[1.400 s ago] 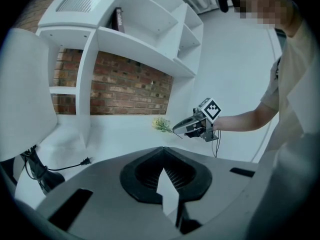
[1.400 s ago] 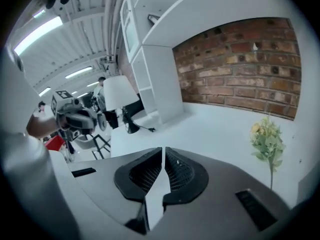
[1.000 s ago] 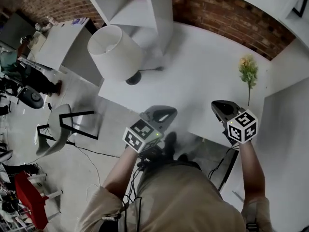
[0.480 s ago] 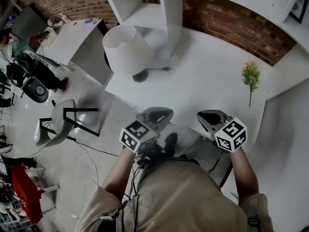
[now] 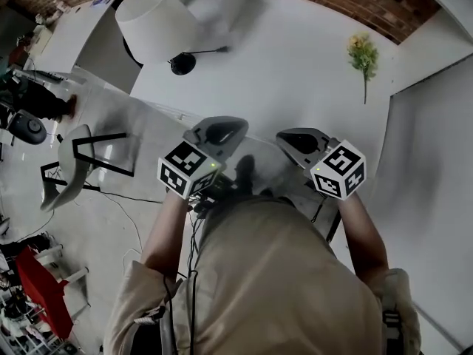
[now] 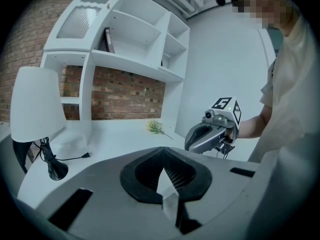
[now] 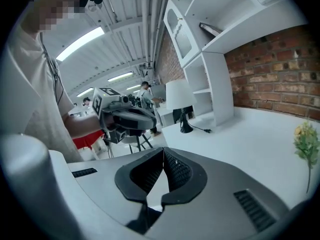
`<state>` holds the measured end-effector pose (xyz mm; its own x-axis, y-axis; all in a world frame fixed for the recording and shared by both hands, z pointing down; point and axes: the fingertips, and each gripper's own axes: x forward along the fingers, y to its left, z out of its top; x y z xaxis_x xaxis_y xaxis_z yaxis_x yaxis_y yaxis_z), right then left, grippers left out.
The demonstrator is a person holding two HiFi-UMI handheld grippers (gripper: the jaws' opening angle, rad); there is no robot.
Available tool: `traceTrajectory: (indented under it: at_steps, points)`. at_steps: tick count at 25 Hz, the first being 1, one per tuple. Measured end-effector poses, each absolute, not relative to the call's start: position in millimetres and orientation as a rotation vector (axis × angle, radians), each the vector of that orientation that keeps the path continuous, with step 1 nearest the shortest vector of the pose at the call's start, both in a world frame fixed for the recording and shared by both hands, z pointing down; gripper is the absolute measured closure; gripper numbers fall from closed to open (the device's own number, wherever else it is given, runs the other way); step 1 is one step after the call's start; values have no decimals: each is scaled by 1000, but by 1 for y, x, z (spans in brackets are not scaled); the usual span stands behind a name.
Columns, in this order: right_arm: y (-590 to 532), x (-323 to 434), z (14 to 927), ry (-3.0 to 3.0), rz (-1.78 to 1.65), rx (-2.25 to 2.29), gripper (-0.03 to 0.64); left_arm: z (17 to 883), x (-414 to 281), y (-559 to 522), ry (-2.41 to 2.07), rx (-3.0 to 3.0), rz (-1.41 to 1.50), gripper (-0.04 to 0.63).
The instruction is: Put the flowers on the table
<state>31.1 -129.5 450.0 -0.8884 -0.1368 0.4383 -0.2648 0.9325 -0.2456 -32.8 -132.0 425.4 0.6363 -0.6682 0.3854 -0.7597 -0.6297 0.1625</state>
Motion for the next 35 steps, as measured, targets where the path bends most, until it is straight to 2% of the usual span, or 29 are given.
traceTrajectory:
  at_steps: [22,35]
  points:
    - [-73,77,454,-2702,538,287,594,429,-2,-72,-1174,2518,449,588]
    - [-65,77,460,-2715,575,269,594,437,-3,-57,-1192,2493,479,588]
